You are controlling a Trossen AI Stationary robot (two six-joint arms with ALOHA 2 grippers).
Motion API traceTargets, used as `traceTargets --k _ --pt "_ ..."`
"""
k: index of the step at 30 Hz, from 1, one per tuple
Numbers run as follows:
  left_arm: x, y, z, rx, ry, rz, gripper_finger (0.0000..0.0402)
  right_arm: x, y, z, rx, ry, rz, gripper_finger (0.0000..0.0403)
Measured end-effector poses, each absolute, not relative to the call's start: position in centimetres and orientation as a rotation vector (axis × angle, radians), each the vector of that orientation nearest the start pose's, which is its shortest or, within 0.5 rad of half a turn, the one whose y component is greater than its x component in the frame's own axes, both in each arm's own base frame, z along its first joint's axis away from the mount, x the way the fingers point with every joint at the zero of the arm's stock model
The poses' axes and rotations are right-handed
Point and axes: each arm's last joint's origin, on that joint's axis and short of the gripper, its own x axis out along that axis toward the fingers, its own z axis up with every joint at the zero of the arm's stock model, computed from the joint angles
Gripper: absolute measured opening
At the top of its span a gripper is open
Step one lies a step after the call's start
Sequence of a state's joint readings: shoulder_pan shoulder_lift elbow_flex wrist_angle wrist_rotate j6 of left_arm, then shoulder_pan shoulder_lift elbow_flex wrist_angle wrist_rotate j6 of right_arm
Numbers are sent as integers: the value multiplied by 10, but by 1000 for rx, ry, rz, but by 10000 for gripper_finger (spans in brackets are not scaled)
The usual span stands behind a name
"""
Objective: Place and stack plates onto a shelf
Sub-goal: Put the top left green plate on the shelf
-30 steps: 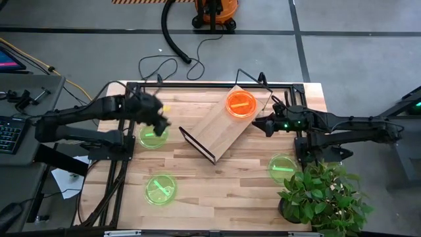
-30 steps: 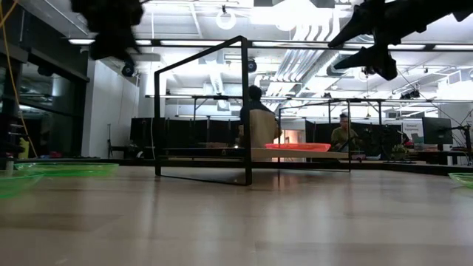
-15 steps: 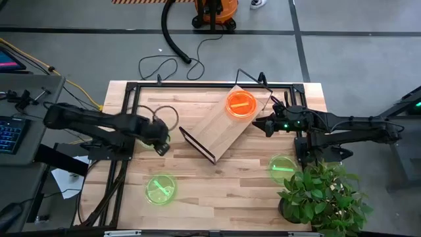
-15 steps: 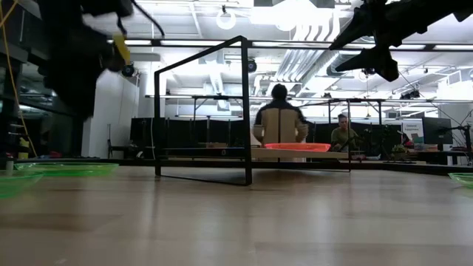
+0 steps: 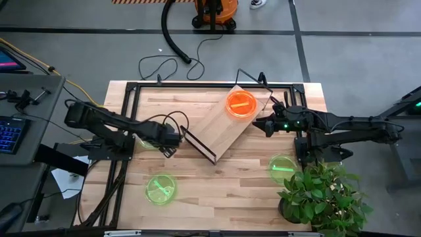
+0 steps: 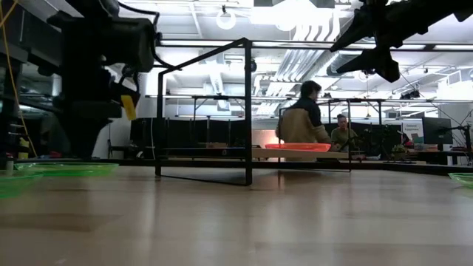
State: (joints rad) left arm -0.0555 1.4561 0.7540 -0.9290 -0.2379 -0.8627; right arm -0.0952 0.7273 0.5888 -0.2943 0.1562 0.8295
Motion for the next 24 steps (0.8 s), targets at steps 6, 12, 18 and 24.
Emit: traceTargets --k 6,12,18,24 --pt "217 -5 151 -435 1395 800 161 160 -20 263 799 316 -417 197" --pt "208 -4 140 -418 1420 830 161 160 -20 263 801 315 -417 197" --pt "203 -4 133 -434 1422 837 161 160 -20 263 805 314 -418 197" --pt "203 -4 133 -421 1417 824 146 160 -20 263 805 315 -418 197"
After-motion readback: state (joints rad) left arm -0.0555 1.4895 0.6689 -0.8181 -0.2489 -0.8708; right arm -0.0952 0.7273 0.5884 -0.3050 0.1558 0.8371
